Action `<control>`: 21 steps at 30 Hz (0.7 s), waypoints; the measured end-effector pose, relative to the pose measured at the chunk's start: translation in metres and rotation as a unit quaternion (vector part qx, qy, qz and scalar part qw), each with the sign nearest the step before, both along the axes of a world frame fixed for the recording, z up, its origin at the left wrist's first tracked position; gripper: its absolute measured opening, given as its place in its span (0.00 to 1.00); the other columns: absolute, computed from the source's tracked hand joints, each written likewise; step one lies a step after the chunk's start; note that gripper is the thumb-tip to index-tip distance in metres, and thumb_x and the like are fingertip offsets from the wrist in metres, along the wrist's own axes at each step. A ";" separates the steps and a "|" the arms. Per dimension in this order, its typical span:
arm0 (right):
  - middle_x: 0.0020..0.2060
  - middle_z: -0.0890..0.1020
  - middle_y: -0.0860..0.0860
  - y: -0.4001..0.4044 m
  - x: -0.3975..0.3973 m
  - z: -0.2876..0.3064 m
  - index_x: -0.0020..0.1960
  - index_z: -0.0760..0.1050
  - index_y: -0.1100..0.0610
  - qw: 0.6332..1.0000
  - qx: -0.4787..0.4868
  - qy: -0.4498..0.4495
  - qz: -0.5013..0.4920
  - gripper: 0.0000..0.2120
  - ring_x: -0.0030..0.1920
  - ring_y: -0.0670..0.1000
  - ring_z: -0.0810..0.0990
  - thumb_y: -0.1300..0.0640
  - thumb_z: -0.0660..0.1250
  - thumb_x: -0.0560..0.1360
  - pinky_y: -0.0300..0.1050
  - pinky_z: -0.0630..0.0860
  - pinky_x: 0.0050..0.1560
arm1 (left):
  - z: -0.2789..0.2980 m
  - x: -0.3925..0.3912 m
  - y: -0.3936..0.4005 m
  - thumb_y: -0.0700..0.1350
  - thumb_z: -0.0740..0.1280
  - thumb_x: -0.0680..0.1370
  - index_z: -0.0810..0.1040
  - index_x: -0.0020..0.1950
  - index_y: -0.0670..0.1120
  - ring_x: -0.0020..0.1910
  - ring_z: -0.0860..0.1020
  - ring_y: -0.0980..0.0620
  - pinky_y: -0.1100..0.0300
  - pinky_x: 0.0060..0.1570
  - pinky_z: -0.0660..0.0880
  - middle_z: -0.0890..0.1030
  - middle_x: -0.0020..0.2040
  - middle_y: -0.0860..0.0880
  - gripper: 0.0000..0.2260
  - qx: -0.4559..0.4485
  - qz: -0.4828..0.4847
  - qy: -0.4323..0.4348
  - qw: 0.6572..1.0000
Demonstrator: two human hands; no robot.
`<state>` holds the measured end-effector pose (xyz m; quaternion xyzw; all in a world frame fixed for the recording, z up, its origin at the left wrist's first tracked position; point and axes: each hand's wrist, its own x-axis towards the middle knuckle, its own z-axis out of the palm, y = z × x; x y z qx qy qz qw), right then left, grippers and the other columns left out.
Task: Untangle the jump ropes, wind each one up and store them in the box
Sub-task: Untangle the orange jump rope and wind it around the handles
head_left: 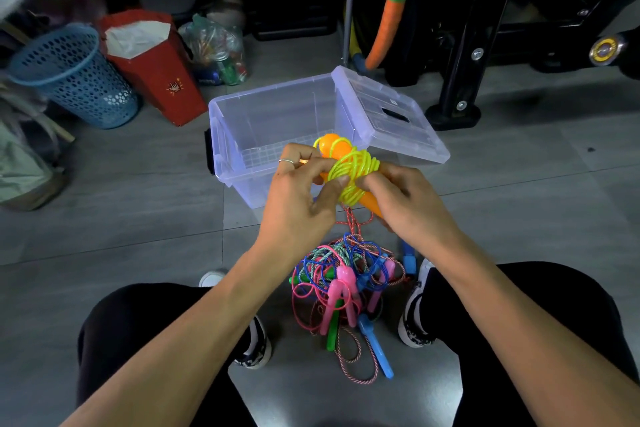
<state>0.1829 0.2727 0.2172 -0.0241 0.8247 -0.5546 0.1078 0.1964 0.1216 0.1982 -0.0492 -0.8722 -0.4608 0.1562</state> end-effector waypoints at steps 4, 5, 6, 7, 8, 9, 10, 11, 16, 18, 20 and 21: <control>0.23 0.63 0.48 -0.002 0.001 0.001 0.38 0.69 0.65 1.000 0.003 0.011 -0.023 0.15 0.27 0.49 0.62 0.55 0.62 0.76 0.42 0.59 0.27 | -0.005 0.000 0.001 0.46 0.67 0.77 0.82 0.51 0.44 0.36 0.75 0.53 0.57 0.37 0.74 0.73 0.51 0.50 0.08 -0.086 0.019 0.065 0.994; 0.22 0.63 0.48 -0.003 0.001 0.001 0.38 0.70 0.65 1.000 0.005 0.005 -0.027 0.15 0.26 0.49 0.62 0.55 0.61 0.77 0.41 0.59 0.26 | -0.006 -0.001 0.001 0.49 0.66 0.78 0.82 0.52 0.44 0.35 0.76 0.50 0.54 0.35 0.75 0.74 0.51 0.49 0.11 -0.107 0.022 0.069 0.992; 0.21 0.63 0.47 -0.003 0.000 0.000 0.36 0.70 0.64 1.000 0.007 -0.001 -0.030 0.15 0.26 0.48 0.62 0.55 0.61 0.77 0.40 0.60 0.25 | -0.008 -0.002 0.001 0.50 0.64 0.78 0.82 0.54 0.44 0.36 0.78 0.47 0.52 0.34 0.76 0.76 0.51 0.48 0.12 -0.120 0.021 0.073 0.990; 0.20 0.63 0.46 -0.004 0.000 -0.001 0.34 0.70 0.62 0.999 0.008 -0.006 -0.033 0.15 0.25 0.47 0.62 0.55 0.61 0.77 0.39 0.60 0.25 | -0.009 -0.003 0.000 0.50 0.63 0.78 0.82 0.55 0.44 0.36 0.79 0.44 0.50 0.33 0.77 0.77 0.51 0.47 0.13 -0.126 0.019 0.076 0.989; 0.20 0.64 0.46 -0.004 0.000 -0.001 0.32 0.70 0.59 0.999 0.007 -0.009 -0.035 0.15 0.24 0.47 0.62 0.54 0.62 0.76 0.37 0.60 0.24 | -0.009 -0.004 -0.001 0.50 0.62 0.78 0.82 0.56 0.44 0.37 0.79 0.43 0.50 0.34 0.77 0.79 0.50 0.46 0.14 -0.129 0.016 0.079 0.988; 0.19 0.64 0.46 -0.004 0.000 -0.002 0.31 0.70 0.57 0.999 0.008 -0.011 -0.037 0.16 0.23 0.46 0.63 0.54 0.62 0.76 0.36 0.60 0.24 | -0.009 -0.005 -0.002 0.49 0.62 0.78 0.82 0.56 0.44 0.38 0.80 0.42 0.49 0.35 0.78 0.80 0.49 0.46 0.14 -0.132 0.014 0.081 0.988; 0.19 0.65 0.46 -0.004 -0.001 -0.003 0.30 0.70 0.56 0.999 0.012 -0.010 -0.038 0.16 0.23 0.45 0.63 0.54 0.62 0.76 0.35 0.59 0.23 | -0.008 -0.006 -0.002 0.49 0.62 0.78 0.81 0.56 0.44 0.38 0.80 0.42 0.49 0.36 0.78 0.81 0.47 0.45 0.14 -0.134 0.012 0.083 0.987; 0.19 0.66 0.45 -0.005 -0.001 -0.004 0.30 0.69 0.56 0.999 0.021 -0.007 -0.037 0.17 0.22 0.45 0.65 0.54 0.63 0.77 0.34 0.60 0.23 | -0.007 -0.007 -0.003 0.48 0.62 0.78 0.81 0.56 0.44 0.38 0.81 0.42 0.48 0.36 0.78 0.82 0.45 0.46 0.13 -0.131 0.011 0.083 0.988; 0.18 0.67 0.45 -0.002 -0.002 -0.007 0.33 0.68 0.59 0.997 0.067 0.029 -0.040 0.16 0.23 0.46 0.66 0.54 0.64 0.76 0.36 0.61 0.24 | -0.006 -0.012 -0.004 0.49 0.62 0.78 0.71 0.54 0.50 0.36 0.82 0.41 0.49 0.33 0.78 0.83 0.39 0.46 0.07 -0.154 -0.011 0.088 0.984; 0.19 0.68 0.47 0.001 -0.003 -0.008 0.34 0.69 0.62 0.994 0.095 0.050 -0.032 0.16 0.24 0.46 0.67 0.53 0.64 0.75 0.36 0.62 0.25 | -0.006 -0.014 -0.004 0.49 0.60 0.78 0.73 0.52 0.47 0.33 0.81 0.38 0.48 0.28 0.77 0.82 0.36 0.43 0.08 -0.208 -0.035 0.104 0.972; 0.22 0.67 0.49 0.003 -0.003 -0.009 0.35 0.70 0.63 0.990 0.120 0.065 -0.027 0.16 0.25 0.47 0.66 0.52 0.65 0.75 0.38 0.62 0.26 | -0.006 -0.012 -0.003 0.47 0.60 0.77 0.78 0.47 0.41 0.26 0.77 0.38 0.51 0.22 0.74 0.80 0.31 0.42 0.11 -0.252 -0.040 0.118 0.960; 0.21 0.67 0.48 0.003 -0.003 -0.010 0.35 0.71 0.62 0.990 0.122 0.065 -0.027 0.15 0.25 0.47 0.66 0.52 0.65 0.74 0.37 0.62 0.26 | -0.006 -0.012 -0.002 0.46 0.59 0.77 0.78 0.44 0.39 0.24 0.75 0.38 0.55 0.20 0.71 0.78 0.29 0.42 0.13 -0.273 -0.037 0.120 0.954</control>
